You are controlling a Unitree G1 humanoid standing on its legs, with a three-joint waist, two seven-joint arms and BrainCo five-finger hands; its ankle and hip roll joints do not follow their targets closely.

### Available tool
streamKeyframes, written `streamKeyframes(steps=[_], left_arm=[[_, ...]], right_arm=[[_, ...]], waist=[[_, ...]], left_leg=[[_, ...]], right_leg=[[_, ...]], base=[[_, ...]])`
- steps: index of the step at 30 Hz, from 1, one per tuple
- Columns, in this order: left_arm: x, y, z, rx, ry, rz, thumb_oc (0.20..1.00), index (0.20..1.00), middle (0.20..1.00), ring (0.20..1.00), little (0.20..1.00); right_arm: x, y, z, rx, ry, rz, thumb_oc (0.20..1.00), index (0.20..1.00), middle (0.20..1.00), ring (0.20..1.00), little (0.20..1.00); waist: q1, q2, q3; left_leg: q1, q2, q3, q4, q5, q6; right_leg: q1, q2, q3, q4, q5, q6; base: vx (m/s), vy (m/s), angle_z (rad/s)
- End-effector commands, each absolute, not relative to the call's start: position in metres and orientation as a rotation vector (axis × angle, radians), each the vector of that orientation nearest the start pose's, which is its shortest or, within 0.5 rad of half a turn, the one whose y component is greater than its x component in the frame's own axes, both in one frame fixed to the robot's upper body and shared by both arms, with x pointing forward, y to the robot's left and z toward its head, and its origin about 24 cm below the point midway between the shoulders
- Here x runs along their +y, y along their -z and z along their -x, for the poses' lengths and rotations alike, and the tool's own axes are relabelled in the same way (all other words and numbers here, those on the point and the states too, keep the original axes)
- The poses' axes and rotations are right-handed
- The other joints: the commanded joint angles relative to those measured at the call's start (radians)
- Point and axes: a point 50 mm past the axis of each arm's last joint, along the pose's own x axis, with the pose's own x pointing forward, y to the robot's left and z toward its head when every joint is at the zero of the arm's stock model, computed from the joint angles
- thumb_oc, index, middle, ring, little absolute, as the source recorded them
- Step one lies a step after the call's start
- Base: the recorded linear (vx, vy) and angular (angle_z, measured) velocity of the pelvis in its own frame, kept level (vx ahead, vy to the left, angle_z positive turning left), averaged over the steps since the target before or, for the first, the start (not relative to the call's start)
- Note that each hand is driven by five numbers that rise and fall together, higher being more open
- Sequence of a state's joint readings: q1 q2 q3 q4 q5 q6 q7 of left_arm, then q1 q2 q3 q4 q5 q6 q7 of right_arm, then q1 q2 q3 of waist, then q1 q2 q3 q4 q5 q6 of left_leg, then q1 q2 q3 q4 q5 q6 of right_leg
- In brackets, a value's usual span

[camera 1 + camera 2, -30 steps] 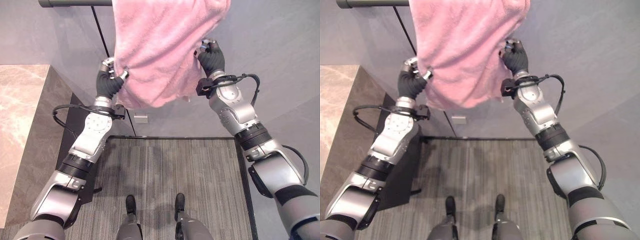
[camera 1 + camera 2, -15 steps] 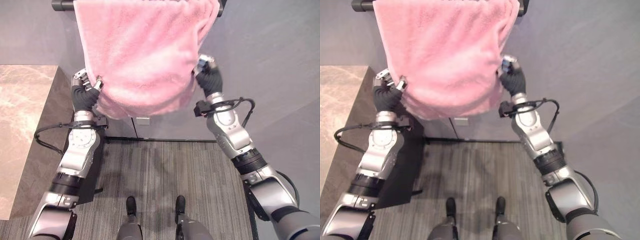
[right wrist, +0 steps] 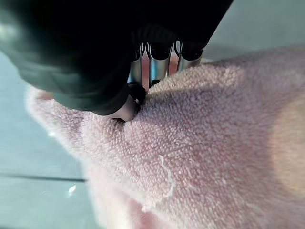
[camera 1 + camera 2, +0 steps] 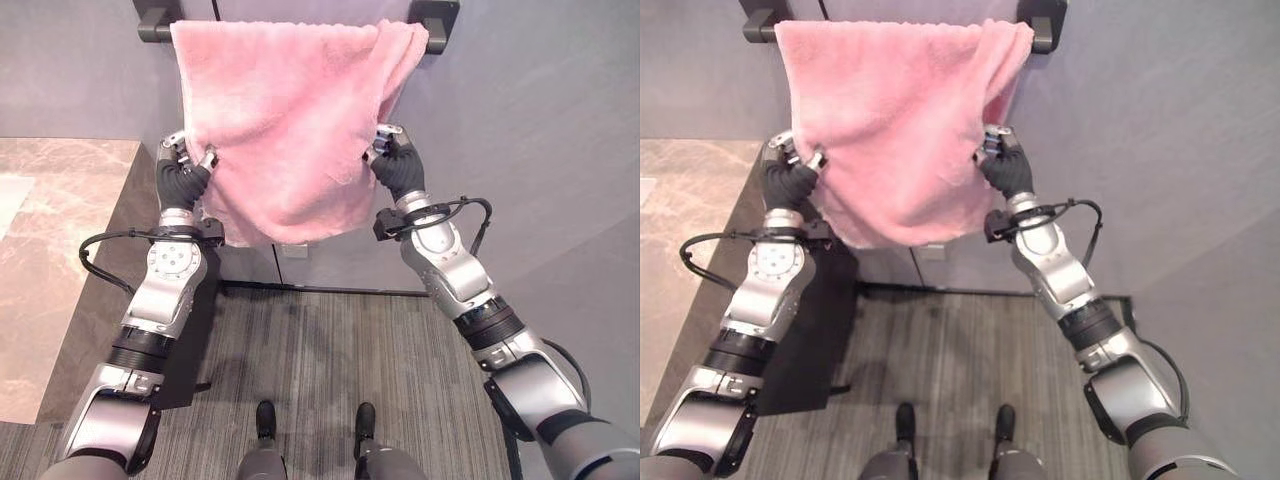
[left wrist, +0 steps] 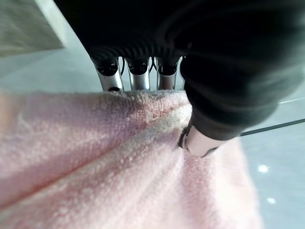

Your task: Put brush and paste in cup on sink, flatten towel.

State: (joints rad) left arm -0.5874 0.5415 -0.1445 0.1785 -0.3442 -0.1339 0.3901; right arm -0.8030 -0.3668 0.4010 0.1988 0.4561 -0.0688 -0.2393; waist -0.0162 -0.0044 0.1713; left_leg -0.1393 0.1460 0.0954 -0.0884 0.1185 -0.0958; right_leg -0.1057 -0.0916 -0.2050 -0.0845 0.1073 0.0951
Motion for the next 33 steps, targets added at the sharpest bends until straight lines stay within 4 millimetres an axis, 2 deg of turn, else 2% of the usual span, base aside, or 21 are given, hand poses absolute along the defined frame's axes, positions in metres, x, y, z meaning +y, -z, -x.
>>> streamKeyframes(steps=[1,4,8,13,15,17,18,20,22,26,28,29,30,31,32,33], left_arm=[[0.227,-0.234,-0.322,-0.705,-0.310,-0.135,0.200,0.200,0.200,0.200,0.200],[0.231,-0.238,-0.313,-0.749,-0.335,-0.120,0.200,0.200,0.200,0.200,0.200],[0.236,-0.235,-0.309,-0.752,-0.357,-0.125,0.200,0.200,0.200,0.200,0.200],[0.243,-0.225,-0.307,-0.711,-0.387,-0.153,0.200,0.200,0.200,0.200,0.200],[0.250,-0.213,-0.308,-0.648,-0.401,-0.176,0.200,0.200,0.200,0.200,0.200],[0.253,-0.209,-0.308,-0.630,-0.408,-0.182,0.200,0.200,0.200,0.200,0.200],[0.258,-0.200,-0.310,-0.583,-0.424,-0.186,0.200,0.200,0.200,0.200,0.200],[0.259,-0.197,-0.310,-0.568,-0.426,-0.189,0.200,0.200,0.200,0.200,0.200],[0.260,-0.181,-0.312,-0.501,-0.425,-0.168,0.200,0.200,0.200,0.200,0.200],[0.260,-0.175,-0.312,-0.473,-0.416,-0.198,0.200,0.200,0.200,0.200,0.200],[0.262,-0.161,-0.314,-0.410,-0.422,-0.211,0.200,0.200,0.200,0.200,0.200],[0.262,-0.159,-0.314,-0.400,-0.424,-0.213,0.200,0.200,0.200,0.200,0.200],[0.262,-0.156,-0.314,-0.389,-0.426,-0.210,0.200,0.200,0.200,0.200,0.200],[0.262,-0.154,-0.314,-0.381,-0.427,-0.210,0.200,0.200,0.200,0.200,0.200],[0.262,-0.154,-0.314,-0.381,-0.427,-0.210,0.200,0.200,0.200,0.200,0.200],[0.263,-0.151,-0.314,-0.366,-0.431,-0.210,0.200,0.200,0.200,0.200,0.200]], right_arm=[[-0.079,-0.268,-0.335,-0.723,-0.311,-0.039,0.200,0.200,0.200,0.200,0.200],[-0.075,-0.273,-0.326,-0.762,-0.353,-0.050,0.200,0.200,0.200,0.200,0.200],[-0.075,-0.270,-0.325,-0.758,-0.366,-0.046,0.200,0.200,0.200,0.200,0.200],[-0.077,-0.254,-0.331,-0.681,-0.348,-0.076,0.200,0.200,0.200,0.200,0.200],[-0.074,-0.244,-0.329,-0.640,-0.382,-0.094,0.200,0.200,0.200,0.200,0.200],[-0.073,-0.241,-0.329,-0.631,-0.388,-0.091,0.200,0.200,0.200,0.200,0.200],[-0.071,-0.234,-0.329,-0.605,-0.395,-0.089,0.200,0.200,0.200,0.200,0.200],[-0.071,-0.232,-0.329,-0.596,-0.396,-0.091,0.200,0.200,0.200,0.200,0.200],[-0.067,-0.221,-0.328,-0.551,-0.417,-0.108,0.200,0.200,0.200,0.200,0.200],[-0.066,-0.216,-0.328,-0.535,-0.428,-0.098,0.200,0.200,0.200,0.200,0.200],[-0.061,-0.205,-0.328,-0.491,-0.444,-0.102,0.206,0.206,0.206,0.206,0.206],[-0.060,-0.204,-0.328,-0.485,-0.445,-0.098,0.297,0.297,0.297,0.297,0.297],[-0.059,-0.202,-0.328,-0.478,-0.449,-0.097,0.435,0.435,0.435,0.435,0.435],[-0.059,-0.201,-0.328,-0.471,-0.451,-0.097,0.529,0.529,0.529,0.529,0.529],[-0.059,-0.200,-0.328,-0.471,-0.451,-0.097,0.529,0.529,0.529,0.529,0.529],[-0.057,-0.196,-0.328,-0.454,-0.458,-0.099,1.000,1.000,1.000,1.000,1.000]], waist=[[0.006,-0.068,-0.072],[0.007,-0.070,-0.077],[0.008,-0.071,-0.082],[0.010,-0.068,-0.083],[0.011,-0.065,-0.080],[0.011,-0.064,-0.081],[0.011,-0.063,-0.077],[0.011,-0.062,-0.078],[0.009,-0.061,-0.077],[0.009,-0.059,-0.079],[0.009,-0.058,-0.080],[0.009,-0.057,-0.080],[0.008,-0.057,-0.081],[0.008,-0.057,-0.081],[0.008,-0.057,-0.081],[0.007,-0.056,-0.082]], left_leg=[[0.086,0.003,0.052,0.001,-0.063,-0.011],[0.092,0.004,0.056,0.001,-0.064,-0.011],[0.095,0.005,0.058,0.001,-0.066,-0.011],[0.097,0.006,0.059,0.001,-0.065,-0.011],[0.096,0.006,0.060,0.001,-0.062,-0.009],[0.096,0.006,0.061,0.001,-0.062,-0.009],[0.097,0.007,0.064,0.001,-0.062,-0.008],[0.097,0.008,0.065,0.001,-0.062,-0.008],[0.098,0.008,0.071,0.001,-0.060,-0.007],[0.099,0.008,0.070,0.001,-0.060,-0.007],[0.100,0.007,0.070,0.001,-0.061,-0.006],[0.100,0.007,0.071,0.001,-0.061,-0.006],[0.101,0.007,0.072,0.001,-0.061,-0.006],[0.101,0.008,0.072,0.001,-0.061,-0.006],[0.101,0.008,0.072,0.001,-0.061,-0.006],[0.101,0.008,0.073,0.001,-0.061,-0.006]], right_leg=[[-0.014,-0.075,0.069,-0.003,0.043,0.057],[-0.009,-0.075,0.069,-0.003,0.040,0.056],[-0.006,-0.074,0.068,-0.003,0.039,0.056],[-0.004,-0.075,0.067,-0.003,0.039,0.055],[-0.005,-0.074,0.070,-0.003,0.040,0.053],[-0.006,-0.074,0.071,-0.003,0.041,0.053],[-0.008,-0.075,0.071,-0.003,0.042,0.053],[-0.008,-0.075,0.072,-0.003,0.042,0.053],[-0.008,-0.076,0.072,-0.003,0.042,0.053],[-0.006,-0.076,0.071,-0.003,0.041,0.052],[-0.005,-0.076,0.070,-0.003,0.041,0.052],[-0.005,-0.076,0.070,-0.003,0.041,0.052],[-0.004,-0.076,0.071,-0.003,0.041,0.052],[-0.004,-0.077,0.071,-0.003,0.041,0.052],[-0.004,-0.077,0.071,-0.003,0.041,0.052],[-0.003,-0.077,0.071,-0.003,0.041,0.052]], base=[[0.00,0.000,0.00],[0.00,0.000,0.00],[0.00,0.000,0.00],[0.00,0.000,0.00],[0.00,0.000,0.00],[0.00,0.000,0.00],[0.00,0.000,0.00],[0.00,0.002,-0.02],[0.01,0.004,-0.03],[0.00,0.000,0.00],[0.00,0.000,0.00],[0.00,0.000,0.00],[0.00,0.000,0.00],[0.00,0.000,0.00],[0.00,0.000,0.00],[0.00,0.000,0.00]])
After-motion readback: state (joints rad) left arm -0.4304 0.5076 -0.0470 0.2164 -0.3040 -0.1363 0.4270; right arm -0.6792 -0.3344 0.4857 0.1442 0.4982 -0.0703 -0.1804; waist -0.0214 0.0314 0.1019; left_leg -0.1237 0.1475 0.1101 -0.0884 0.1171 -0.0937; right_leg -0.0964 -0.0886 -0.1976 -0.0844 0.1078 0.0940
